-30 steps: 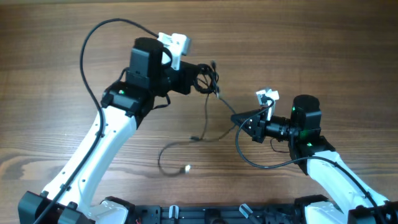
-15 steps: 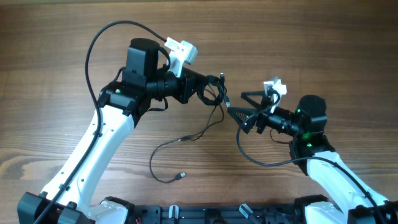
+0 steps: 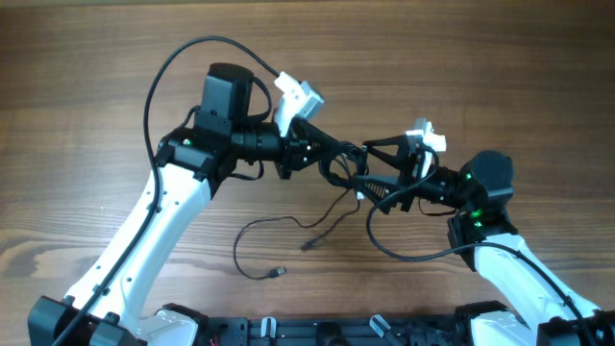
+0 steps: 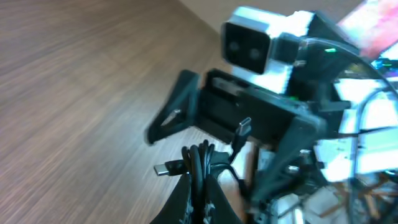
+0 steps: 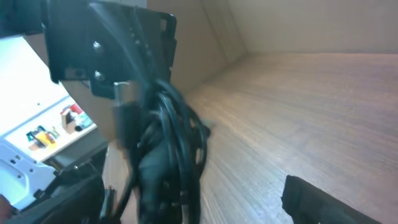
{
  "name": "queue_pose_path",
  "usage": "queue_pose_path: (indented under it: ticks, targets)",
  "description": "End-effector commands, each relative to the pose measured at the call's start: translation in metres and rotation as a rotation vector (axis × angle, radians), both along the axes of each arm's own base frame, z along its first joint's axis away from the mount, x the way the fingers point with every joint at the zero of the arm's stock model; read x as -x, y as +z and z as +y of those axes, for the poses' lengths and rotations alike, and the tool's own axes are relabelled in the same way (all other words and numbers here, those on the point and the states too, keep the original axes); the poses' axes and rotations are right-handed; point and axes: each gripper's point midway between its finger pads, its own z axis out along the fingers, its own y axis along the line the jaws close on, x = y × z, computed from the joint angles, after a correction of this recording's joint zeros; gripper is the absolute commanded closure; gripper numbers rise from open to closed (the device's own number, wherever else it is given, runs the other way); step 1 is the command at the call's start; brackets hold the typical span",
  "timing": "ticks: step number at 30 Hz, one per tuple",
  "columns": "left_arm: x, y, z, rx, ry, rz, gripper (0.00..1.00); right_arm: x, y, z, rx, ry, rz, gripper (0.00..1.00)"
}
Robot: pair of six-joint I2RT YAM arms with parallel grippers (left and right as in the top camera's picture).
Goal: Untangle cables
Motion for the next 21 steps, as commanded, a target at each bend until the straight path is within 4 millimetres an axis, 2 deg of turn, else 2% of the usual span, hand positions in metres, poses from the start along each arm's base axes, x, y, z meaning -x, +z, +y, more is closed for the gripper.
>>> queue_pose_path:
  ticks: [1, 3, 5, 8, 12, 15, 19, 20, 21]
  targets:
    - [-0.045, -0.021, 0.031, -0.179, 0.324, 0.016, 0.96, 0.004, 0.004, -0.008, -0.028, 0.036, 0.047, 0.0]
    - [-0.052, -0.026, 0.039, -0.213, 0.385, 0.018, 0.96, -0.004, 0.011, -0.026, -0.066, -0.007, 0.092, 0.0]
    - [-0.043, -0.021, 0.03, -0.191, 0.284, -0.033, 0.96, -0.008, 0.018, -0.037, -0.062, -0.029, 0.029, 0.0]
    - [-0.01, 0.0, 0.008, -0.044, 0.046, -0.062, 0.96, -0.004, 0.017, -0.033, -0.037, -0.005, -0.032, 0.0]
    - [0.008, 0.012, 0.0, 0.043, -0.06, -0.047, 0.96, 0.005, 0.017, -0.02, -0.038, 0.046, -0.03, 0.0]
    - [0.016, 0.013, -0.008, 0.047, -0.091, -0.045, 0.96, 0.013, 0.016, -0.008, -0.027, 0.09, -0.058, 0.01]
    - [0.031, 0.013, -0.022, 0.048, -0.146, -0.043, 0.96, 0.014, 0.01, -0.006, -0.022, 0.099, -0.022, 0.12]
    - [0.033, 0.013, -0.024, 0.048, -0.151, -0.043, 0.96, 0.015, 0.009, -0.006, -0.022, 0.102, -0.019, 0.18]
    - [0.034, 0.013, -0.025, 0.048, -0.157, -0.043, 0.96, 0.015, 0.009, -0.006, -0.022, 0.102, -0.019, 0.3]
